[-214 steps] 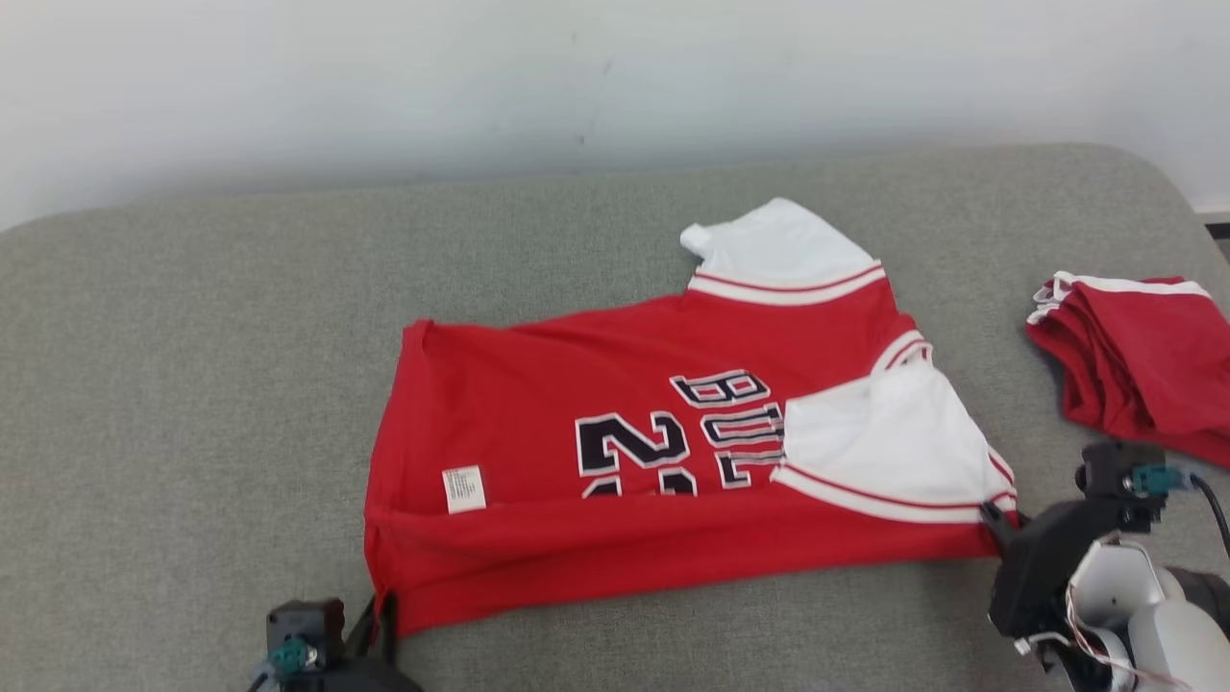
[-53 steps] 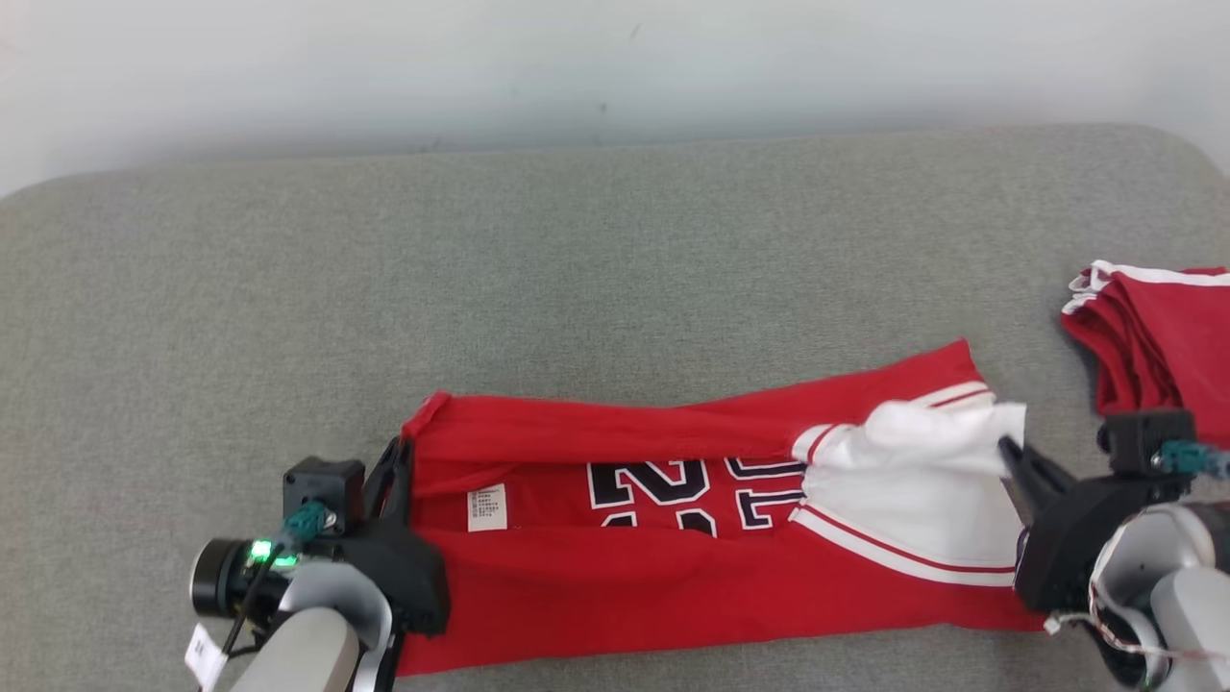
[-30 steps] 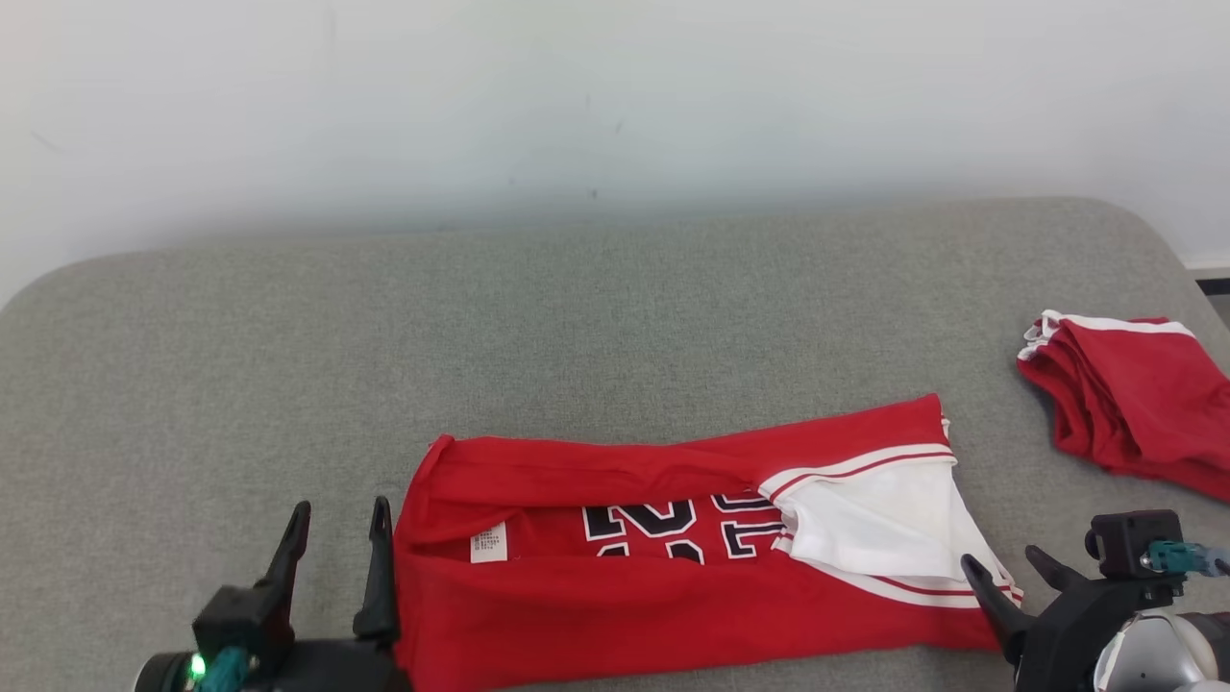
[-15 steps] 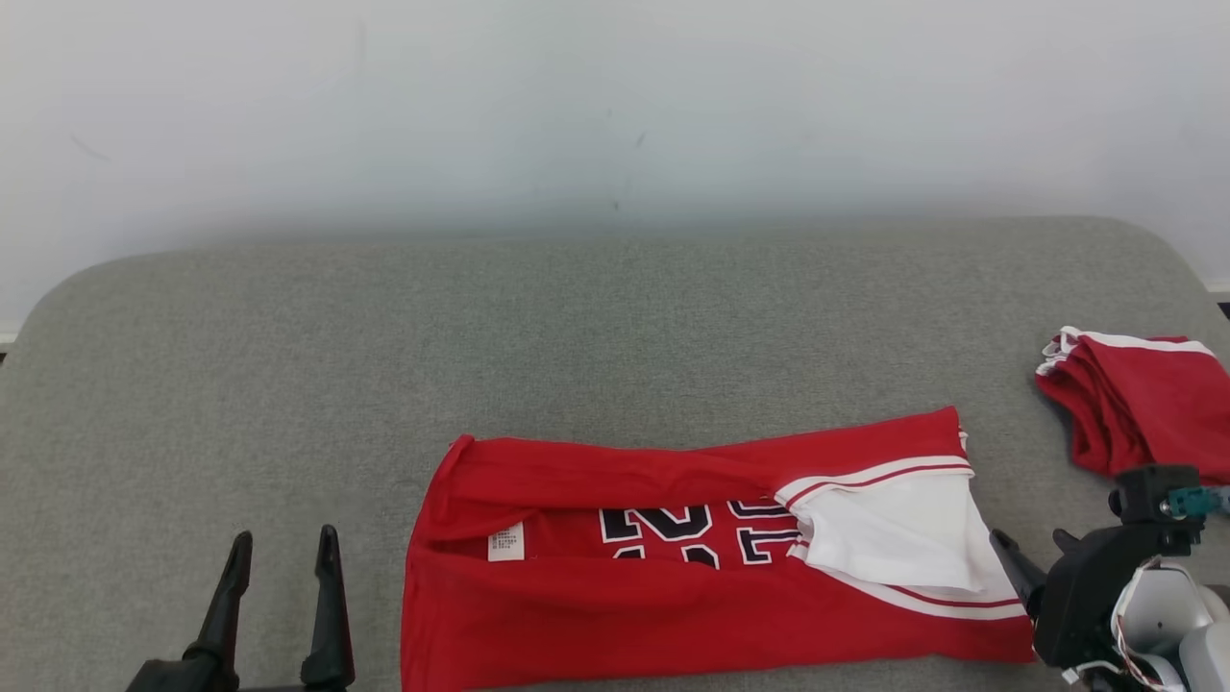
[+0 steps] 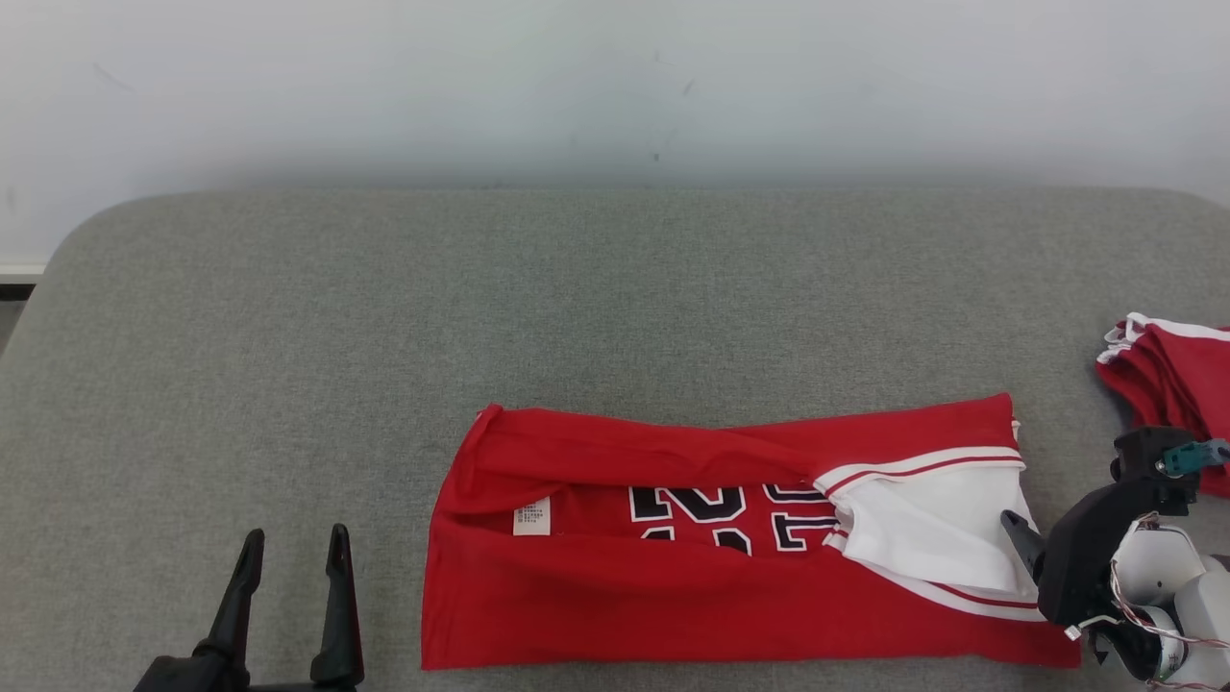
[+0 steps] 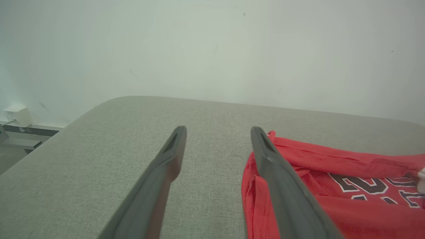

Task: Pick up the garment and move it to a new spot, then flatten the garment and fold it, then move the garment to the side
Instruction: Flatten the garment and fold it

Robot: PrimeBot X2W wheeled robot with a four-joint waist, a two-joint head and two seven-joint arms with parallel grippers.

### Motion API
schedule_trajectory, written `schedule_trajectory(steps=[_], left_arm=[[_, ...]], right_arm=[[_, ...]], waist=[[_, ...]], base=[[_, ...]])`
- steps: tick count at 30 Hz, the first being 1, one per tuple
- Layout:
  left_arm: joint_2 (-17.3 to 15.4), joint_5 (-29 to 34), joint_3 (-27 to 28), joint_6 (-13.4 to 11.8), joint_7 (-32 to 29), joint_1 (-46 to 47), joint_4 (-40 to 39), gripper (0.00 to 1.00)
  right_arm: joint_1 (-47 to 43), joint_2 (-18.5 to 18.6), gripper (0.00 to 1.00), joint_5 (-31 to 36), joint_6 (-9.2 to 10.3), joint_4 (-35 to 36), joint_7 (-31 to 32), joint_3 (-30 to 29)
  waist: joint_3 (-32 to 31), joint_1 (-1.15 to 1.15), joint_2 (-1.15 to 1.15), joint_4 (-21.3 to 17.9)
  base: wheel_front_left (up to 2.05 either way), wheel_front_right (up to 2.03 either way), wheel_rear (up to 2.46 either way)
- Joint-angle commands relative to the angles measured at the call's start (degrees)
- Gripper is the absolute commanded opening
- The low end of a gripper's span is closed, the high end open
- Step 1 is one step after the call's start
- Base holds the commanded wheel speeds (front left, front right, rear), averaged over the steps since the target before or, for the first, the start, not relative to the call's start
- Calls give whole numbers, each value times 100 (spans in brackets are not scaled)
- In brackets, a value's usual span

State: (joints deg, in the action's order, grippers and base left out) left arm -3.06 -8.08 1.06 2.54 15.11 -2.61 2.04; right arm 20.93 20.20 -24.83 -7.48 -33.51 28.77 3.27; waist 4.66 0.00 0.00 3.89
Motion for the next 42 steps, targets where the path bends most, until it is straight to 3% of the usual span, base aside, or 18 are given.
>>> schedule_trajectory(steps=[1, 13, 14, 15, 16, 22, 30, 42], left_arm=[[6, 47, -5, 4, 0, 58, 4, 100], [17, -53, -131, -57, 0, 301, -30, 100], [17, -58, -131, -69, 0, 304, -32, 100], [18, -51, -135, -88, 0, 303, -36, 100], [17, -60, -136, -93, 0, 299, -43, 100], [17, -97, -126, -141, 0, 202, -71, 100], [17, -155, -166, -193, 0, 103, -100, 100], [16, -255, -163, -285, 1, -170, -161, 100]], right_arm=[[36, 6, 100, 32, 2, -39, 19, -11], [223, -184, 100, 17, -6, -675, 248, 180], [215, -223, 68, -14, -7, -699, 282, 219], [213, -259, 22, -43, -14, -708, 302, 252], [201, -274, 0, -53, -20, -709, 313, 292], [153, -115, 0, -13, -5, -633, 164, 348], [295, 158, 0, 265, 11, -270, -198, -5], [-99, 521, 0, 615, 10, 909, 252, -605]], waist=[[77, 0, 0, 73], [417, 0, 0, 295], [419, 0, 0, 294], [418, 0, 0, 290], [413, 0, 0, 286], [328, 0, 0, 199], [104, 0, 0, 10], [-298, 0, 0, -284]], base=[[0, 0, 0], [0, 0, 0], [0, 0, 0], [0, 0, 0], [0, 0, 0], [0, 0, 0], [0, 0, 0], [0, 0, 0]])
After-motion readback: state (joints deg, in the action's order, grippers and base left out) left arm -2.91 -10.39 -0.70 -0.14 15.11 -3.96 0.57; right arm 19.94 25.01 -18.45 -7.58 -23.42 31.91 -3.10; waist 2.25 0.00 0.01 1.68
